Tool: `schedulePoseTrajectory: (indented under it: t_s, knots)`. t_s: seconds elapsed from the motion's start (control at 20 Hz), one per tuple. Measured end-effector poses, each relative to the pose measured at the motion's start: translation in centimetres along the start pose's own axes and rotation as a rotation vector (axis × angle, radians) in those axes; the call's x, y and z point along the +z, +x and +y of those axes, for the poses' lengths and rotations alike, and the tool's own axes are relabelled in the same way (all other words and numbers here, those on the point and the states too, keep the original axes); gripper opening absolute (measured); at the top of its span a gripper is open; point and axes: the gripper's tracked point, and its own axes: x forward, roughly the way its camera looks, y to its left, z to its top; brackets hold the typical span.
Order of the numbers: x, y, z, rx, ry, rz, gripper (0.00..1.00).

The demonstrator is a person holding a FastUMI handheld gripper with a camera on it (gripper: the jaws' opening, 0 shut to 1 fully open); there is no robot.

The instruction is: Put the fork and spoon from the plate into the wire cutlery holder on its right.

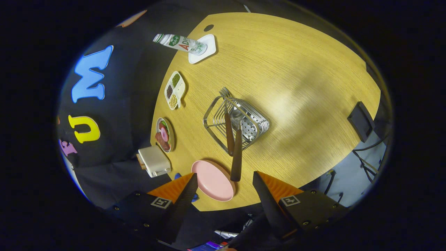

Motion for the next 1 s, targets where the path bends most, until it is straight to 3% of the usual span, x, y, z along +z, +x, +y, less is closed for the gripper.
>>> schedulePoseTrajectory:
  t_s: [0.3,0.5,0.7,1.0]
  knots:
    - [2.1,-3.2,1.6,-0.067,-0.259,-0.206,0.98]
    - [4.0,-6.4,5.8,-0.049,-0.47,-0.404,0.98]
    - [5.4,-10.0,10.0,0.001,-0.584,-0.605,0.98]
    - [6.6,-14.6,13.9,-0.018,-0.741,-0.855,0.97]
